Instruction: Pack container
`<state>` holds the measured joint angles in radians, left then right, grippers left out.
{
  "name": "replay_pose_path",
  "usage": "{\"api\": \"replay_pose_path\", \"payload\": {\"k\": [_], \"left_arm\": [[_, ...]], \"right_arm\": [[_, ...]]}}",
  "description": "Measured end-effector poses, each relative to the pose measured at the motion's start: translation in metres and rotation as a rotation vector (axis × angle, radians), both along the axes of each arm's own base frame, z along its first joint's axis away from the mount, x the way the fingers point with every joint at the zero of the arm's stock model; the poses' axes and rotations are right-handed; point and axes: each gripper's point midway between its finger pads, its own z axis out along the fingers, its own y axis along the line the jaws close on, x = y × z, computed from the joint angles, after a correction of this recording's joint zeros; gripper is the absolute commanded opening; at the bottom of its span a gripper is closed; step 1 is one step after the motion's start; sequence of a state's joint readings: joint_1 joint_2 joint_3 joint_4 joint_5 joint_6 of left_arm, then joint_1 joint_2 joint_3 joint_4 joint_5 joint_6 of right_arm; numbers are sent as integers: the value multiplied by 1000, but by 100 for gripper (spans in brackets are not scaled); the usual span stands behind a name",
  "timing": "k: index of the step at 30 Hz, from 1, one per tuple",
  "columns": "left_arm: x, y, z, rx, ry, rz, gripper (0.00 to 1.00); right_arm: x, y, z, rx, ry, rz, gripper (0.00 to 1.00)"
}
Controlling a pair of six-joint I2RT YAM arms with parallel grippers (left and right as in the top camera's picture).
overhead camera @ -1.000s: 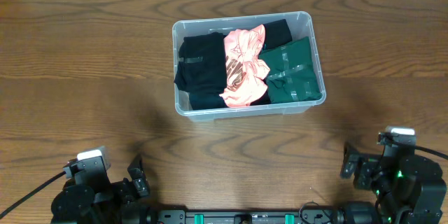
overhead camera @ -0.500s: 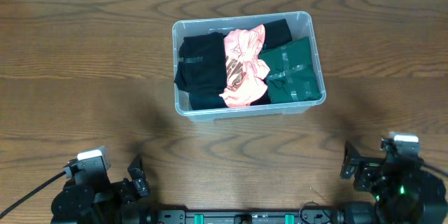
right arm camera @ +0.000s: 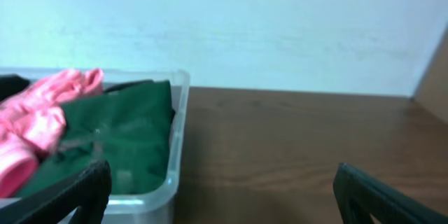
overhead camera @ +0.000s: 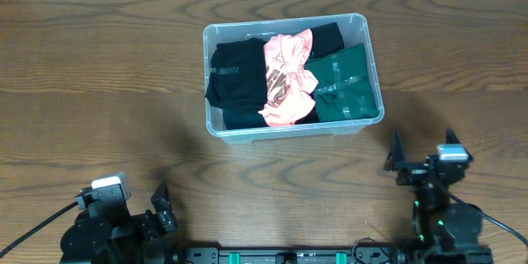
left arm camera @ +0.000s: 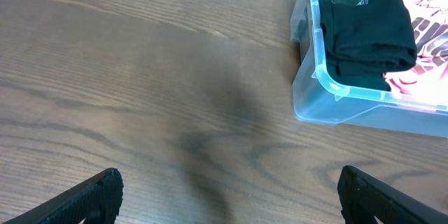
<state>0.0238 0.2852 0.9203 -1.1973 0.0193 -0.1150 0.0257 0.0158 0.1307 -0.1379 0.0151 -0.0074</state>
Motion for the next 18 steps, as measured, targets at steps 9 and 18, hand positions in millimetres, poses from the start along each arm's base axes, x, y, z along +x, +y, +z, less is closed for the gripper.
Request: {"api": "replay_pose_path", "payload": {"k": [9, 18], "left_arm": [[0, 0, 0, 0, 1, 0, 98], [0, 0, 0, 0, 1, 0, 98]], "right_arm": [[8, 1, -43, -35, 52, 5, 99], [8, 1, -43, -40, 53, 5, 99]]}}
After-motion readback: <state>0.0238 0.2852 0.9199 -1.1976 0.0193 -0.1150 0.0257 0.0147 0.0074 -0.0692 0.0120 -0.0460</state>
